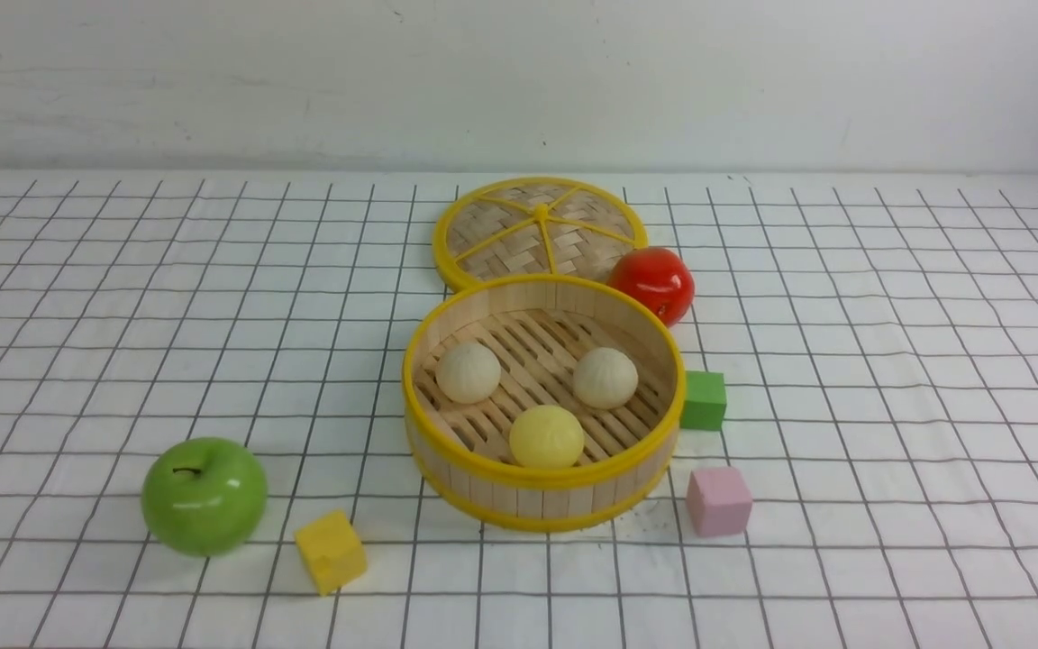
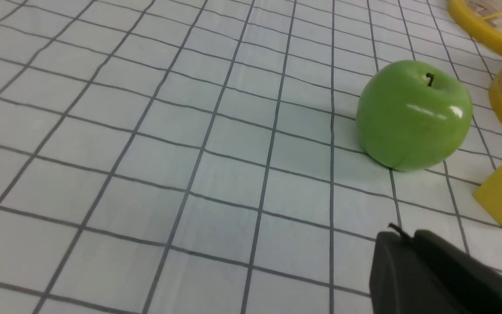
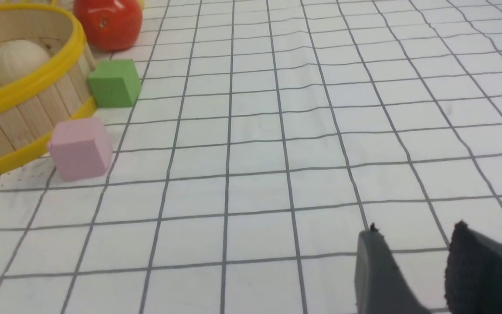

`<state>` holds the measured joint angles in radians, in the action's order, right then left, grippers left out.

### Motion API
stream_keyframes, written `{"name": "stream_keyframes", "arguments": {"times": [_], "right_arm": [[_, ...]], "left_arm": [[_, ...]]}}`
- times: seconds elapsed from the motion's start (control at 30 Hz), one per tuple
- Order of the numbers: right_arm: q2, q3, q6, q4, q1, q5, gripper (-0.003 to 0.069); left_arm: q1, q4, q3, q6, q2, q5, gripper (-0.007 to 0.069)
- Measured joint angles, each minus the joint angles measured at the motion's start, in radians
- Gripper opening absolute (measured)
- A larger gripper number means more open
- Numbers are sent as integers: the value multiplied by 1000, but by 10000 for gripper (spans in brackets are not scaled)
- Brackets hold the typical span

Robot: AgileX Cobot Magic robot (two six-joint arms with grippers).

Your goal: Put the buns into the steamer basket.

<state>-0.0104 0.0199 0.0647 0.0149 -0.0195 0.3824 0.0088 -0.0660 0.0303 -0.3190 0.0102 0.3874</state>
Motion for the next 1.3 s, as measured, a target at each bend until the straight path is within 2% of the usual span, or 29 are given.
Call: {"name": "stream_keyframes", "arguments": {"times": [1.3], "right_arm": [[0, 0, 3, -2, 0, 2, 239]], "left_arm": [[-8, 0, 0, 0, 0, 0, 71]]}}
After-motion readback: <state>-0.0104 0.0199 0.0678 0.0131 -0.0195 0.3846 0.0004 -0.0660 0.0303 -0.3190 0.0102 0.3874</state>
